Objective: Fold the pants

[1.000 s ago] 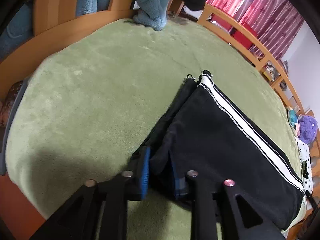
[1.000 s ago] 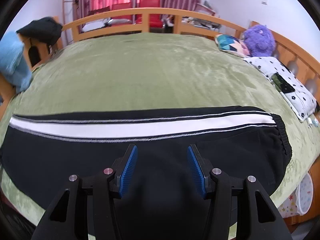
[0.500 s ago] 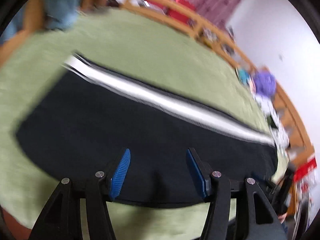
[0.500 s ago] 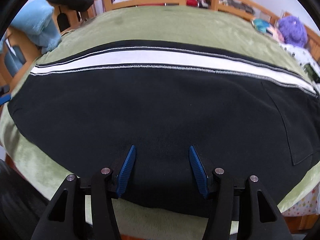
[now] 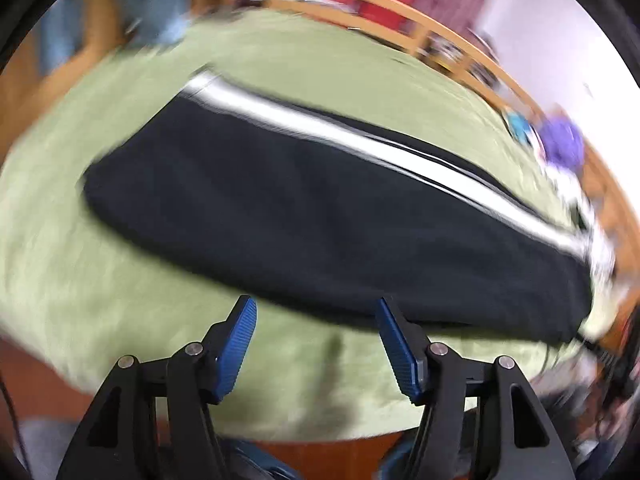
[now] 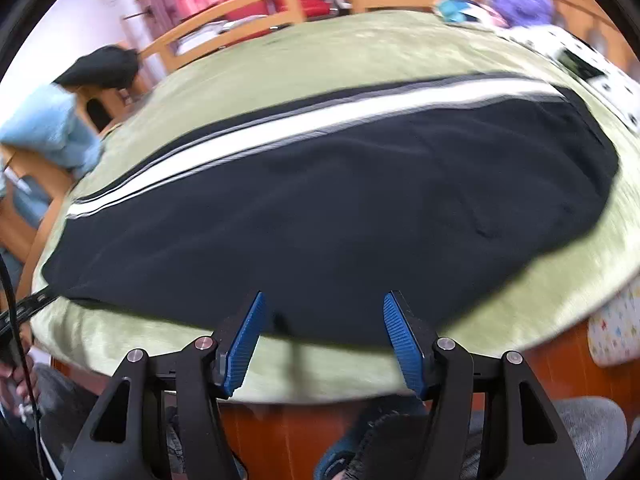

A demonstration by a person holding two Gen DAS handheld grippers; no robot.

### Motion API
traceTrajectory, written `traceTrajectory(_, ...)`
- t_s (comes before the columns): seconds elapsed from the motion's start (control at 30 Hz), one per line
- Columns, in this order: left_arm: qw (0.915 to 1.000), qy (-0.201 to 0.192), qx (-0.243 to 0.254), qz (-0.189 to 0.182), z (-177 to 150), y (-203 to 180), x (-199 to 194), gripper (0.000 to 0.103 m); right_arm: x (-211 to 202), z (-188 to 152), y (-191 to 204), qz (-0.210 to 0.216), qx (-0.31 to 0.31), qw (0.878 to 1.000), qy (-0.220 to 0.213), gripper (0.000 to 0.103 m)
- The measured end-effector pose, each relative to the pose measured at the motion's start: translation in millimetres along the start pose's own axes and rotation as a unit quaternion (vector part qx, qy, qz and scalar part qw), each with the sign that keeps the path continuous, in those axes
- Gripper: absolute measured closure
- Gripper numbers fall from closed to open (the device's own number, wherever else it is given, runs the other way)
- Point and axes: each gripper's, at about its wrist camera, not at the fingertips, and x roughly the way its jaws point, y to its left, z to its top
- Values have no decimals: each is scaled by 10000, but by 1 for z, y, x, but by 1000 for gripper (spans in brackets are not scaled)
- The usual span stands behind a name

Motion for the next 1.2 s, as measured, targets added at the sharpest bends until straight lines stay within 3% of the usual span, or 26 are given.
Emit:
traceTrajectory(0.1, 9955, 99, -924, -177, -5, 39, 12, 43, 7, -4, -35, 83, 803, 9967, 1, 35)
traceTrajectory(0.17, 9898, -36, -1360, -429, -9, 54, 16, 43, 19, -5, -59, 226, 1308, 9911, 100, 35)
traceTrajectory(0.3, 9864, -330, -1587, -285, -2, 55, 25, 41, 32, -3, -83, 586, 1714, 9834, 91, 33)
traceTrajectory(0.47, 9796, -557, -1903, -333, 15, 65, 36, 43, 36, 7, -82, 718, 1851, 9800, -104, 32)
traceTrajectory(0.5, 9783, -596, -1957, -336, 20, 69, 37, 52, 36, 8, -80, 738, 1852, 9798, -147, 37)
traceTrajectory(0.53, 9770, -653, -2010, -300, 31, 71, 42, 71, 35, 11, -79, 761, 1836, 9799, -181, 42)
traceTrajectory(0.57, 9771, -727, -1974, -325, 39, 75, 41, 91, 34, 15, -79, 757, 1805, 9804, -204, 55)
traceTrajectory(0.6, 9753, -868, -1963, -514, 44, 75, 34, 91, 30, 17, -75, 672, 1755, 9819, -235, 66)
traceTrajectory(0.63, 9740, -1035, -1911, -635, 47, 70, 23, 91, 24, 22, -74, 555, 1727, 9829, -315, 79)
traceTrajectory(0.7, 9771, -1211, -1627, -645, 50, 58, 4, 91, 11, 29, -77, 634, 1816, 9805, -392, 81)
traceTrajectory(0.77, 9804, -1137, -1546, -450, 47, 57, 5, 90, 10, 31, -81, 680, 1943, 9783, -236, 81)
traceTrajectory(0.83, 9830, -649, -1706, -193, 36, 71, 29, 89, 15, 28, -85, 607, 1895, 9800, -32, 79)
traceTrajectory(0.87, 9815, -267, -1891, -121, 28, 81, 44, 81, 18, 26, -85, 559, 1844, 9812, 64, 78)
traceTrajectory(0.9, 9774, -108, -2097, -252, 22, 89, 51, 79, 17, 24, -84, 498, 1787, 9826, 100, 74)
traceTrajectory(0.93, 9741, -217, -2209, -423, 20, 94, 46, 76, 17, 25, -85, 429, 1740, 9838, 91, 71)
traceTrajectory(0.97, 9755, -250, -2169, -270, 22, 94, 37, 70, 14, 25, -85, 362, 1684, 9850, 63, 69)
traceTrajectory(1.03, 9780, -431, -1965, 545, 24, 89, 14, 58, 4, 28, -80, 263, 1523, 9880, 16, 66)
traceTrajectory(1.07, 9787, -621, -1829, 688, 24, 87, 2, 56, -1, 29, -77, 240, 1429, 9895, 10, 66)
traceTrajectory(1.2, 9889, -759, -1159, 537, 29, 73, -16, 56, -20, 34, -64, 14, 995, 9949, -145, 62)
